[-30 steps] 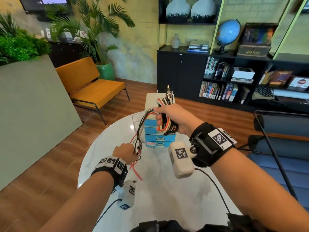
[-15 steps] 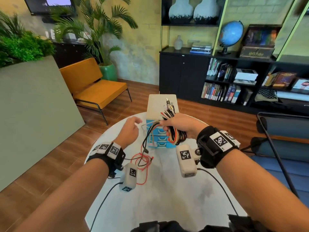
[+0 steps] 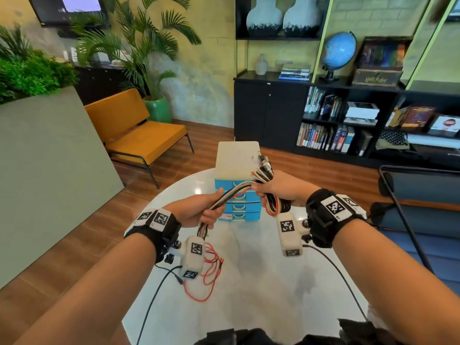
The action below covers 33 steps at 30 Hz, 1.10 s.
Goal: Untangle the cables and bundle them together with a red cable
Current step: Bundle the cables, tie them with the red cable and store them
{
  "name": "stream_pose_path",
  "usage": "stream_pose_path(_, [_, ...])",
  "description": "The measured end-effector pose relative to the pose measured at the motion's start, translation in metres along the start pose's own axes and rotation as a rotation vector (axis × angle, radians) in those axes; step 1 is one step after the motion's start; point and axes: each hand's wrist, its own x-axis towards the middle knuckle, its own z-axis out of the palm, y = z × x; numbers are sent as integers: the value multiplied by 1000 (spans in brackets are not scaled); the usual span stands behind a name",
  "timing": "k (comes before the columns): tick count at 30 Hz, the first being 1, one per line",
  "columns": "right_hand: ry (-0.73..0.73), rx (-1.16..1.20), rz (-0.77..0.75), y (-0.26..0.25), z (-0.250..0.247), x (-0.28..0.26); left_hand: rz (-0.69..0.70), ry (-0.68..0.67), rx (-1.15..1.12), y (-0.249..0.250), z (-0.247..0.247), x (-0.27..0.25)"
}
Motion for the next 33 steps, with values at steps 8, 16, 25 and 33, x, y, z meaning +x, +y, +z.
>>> stream_pose_path(8, [263,0,19,13,3,14,73,-173,-230,-6,18,-12])
stream_pose_path(16, [264,261,87,16,16,20,350,246,180,1,54,3])
stream_pose_path(25, [155,516,94,15,29,23,290,451,1024,2,74,25])
stream_pose_path(33, [72,608,59,22,39,22,120,338,1381,17,84,21])
